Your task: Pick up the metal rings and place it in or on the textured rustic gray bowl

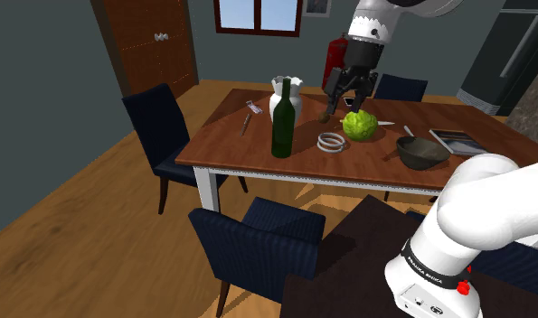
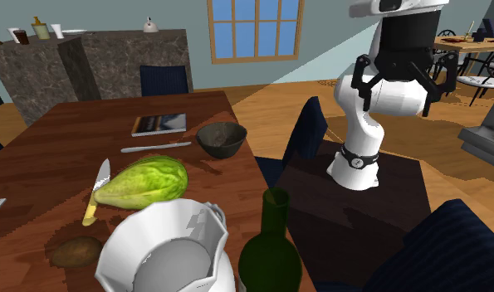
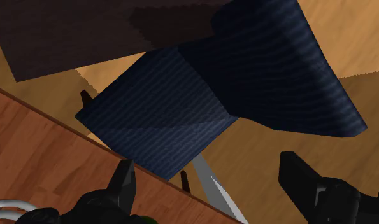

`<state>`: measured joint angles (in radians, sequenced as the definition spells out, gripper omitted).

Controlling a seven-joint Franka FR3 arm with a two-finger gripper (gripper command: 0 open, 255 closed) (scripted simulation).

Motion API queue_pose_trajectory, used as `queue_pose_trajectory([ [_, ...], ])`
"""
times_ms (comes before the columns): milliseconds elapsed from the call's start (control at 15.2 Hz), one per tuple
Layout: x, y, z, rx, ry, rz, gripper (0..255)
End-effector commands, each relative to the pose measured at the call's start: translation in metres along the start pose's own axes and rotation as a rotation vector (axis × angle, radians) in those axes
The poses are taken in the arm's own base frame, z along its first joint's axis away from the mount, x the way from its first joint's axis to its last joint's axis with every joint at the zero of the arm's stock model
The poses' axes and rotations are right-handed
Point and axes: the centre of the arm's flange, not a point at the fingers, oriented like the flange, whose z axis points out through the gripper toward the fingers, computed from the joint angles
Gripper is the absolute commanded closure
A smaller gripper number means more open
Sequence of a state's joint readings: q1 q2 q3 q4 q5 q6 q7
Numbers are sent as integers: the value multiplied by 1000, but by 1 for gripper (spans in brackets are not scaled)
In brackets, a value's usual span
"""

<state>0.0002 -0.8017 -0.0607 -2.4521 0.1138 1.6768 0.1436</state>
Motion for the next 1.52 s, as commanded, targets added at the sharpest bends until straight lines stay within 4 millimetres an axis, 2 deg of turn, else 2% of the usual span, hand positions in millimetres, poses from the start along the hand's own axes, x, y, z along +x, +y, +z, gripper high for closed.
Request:
queue_pose_trajectory([
  [0, 0, 0, 0, 0, 0, 0, 0],
  [1452, 169, 166, 152, -107, -4, -8, 0],
])
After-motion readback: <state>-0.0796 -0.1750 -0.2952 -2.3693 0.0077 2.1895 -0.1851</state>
